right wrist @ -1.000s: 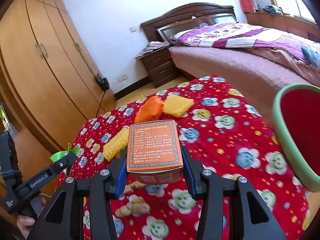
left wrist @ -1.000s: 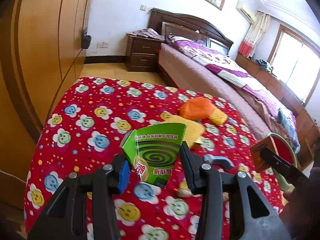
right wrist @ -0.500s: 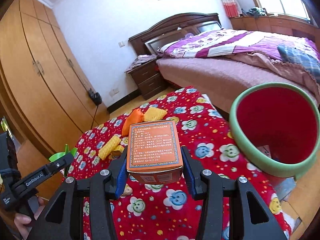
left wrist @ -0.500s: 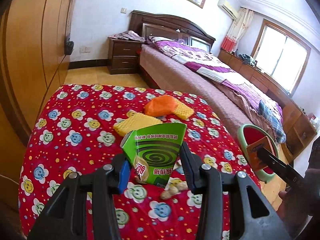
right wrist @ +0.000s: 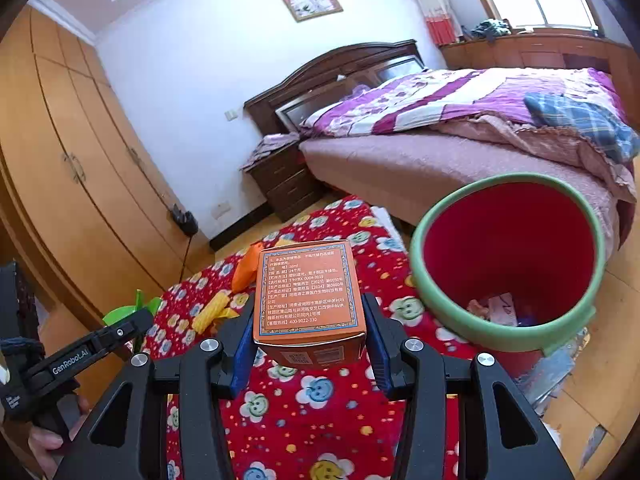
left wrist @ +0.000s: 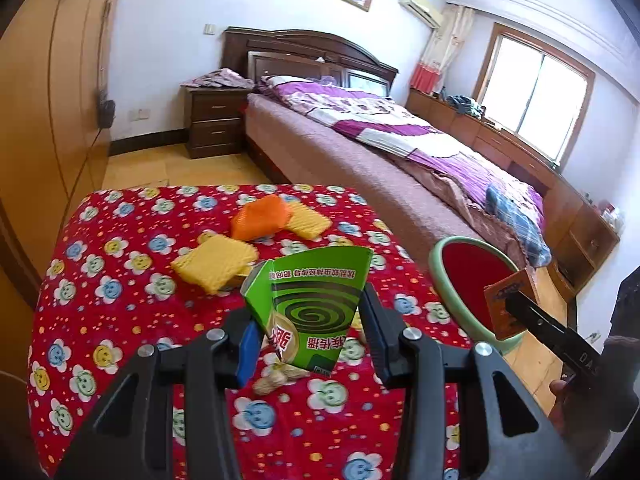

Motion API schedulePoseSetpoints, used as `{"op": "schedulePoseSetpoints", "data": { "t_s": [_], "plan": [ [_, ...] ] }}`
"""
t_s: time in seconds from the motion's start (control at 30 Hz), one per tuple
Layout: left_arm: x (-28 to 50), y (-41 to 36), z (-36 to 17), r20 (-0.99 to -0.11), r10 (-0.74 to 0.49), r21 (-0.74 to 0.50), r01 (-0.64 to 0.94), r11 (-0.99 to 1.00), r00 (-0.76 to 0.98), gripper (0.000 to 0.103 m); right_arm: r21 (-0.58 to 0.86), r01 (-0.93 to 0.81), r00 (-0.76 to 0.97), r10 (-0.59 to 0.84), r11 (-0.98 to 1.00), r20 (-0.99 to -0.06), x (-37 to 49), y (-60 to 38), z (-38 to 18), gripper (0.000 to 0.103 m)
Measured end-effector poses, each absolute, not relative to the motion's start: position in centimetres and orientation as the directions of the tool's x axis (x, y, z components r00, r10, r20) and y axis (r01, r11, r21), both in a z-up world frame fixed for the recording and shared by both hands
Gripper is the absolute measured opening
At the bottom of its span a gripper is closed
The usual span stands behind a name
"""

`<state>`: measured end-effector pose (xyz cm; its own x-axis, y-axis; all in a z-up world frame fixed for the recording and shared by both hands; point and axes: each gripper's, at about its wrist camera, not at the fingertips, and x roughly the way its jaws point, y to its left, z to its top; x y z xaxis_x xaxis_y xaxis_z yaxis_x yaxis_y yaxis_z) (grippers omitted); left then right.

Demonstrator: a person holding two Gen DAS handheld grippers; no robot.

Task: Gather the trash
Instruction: 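Carry the green box and orange carton over the red bucket with both tools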

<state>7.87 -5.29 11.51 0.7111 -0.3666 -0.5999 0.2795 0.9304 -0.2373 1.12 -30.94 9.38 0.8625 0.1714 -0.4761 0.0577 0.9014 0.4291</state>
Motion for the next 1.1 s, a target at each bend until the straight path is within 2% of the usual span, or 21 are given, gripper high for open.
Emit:
{"op": "schedulePoseSetpoints", "data": {
  "t_s": [1.1],
  "plan": [
    [10.3, -21.6, 11.8, -0.597, -0.51, -0.19, 0.509, 0.84, 0.619, 0.046, 0.435, 0.237, 0.871, 0.008, 0.869, -0.491, -0.2, -42.9, 8.0, 0.049]
  ]
}}
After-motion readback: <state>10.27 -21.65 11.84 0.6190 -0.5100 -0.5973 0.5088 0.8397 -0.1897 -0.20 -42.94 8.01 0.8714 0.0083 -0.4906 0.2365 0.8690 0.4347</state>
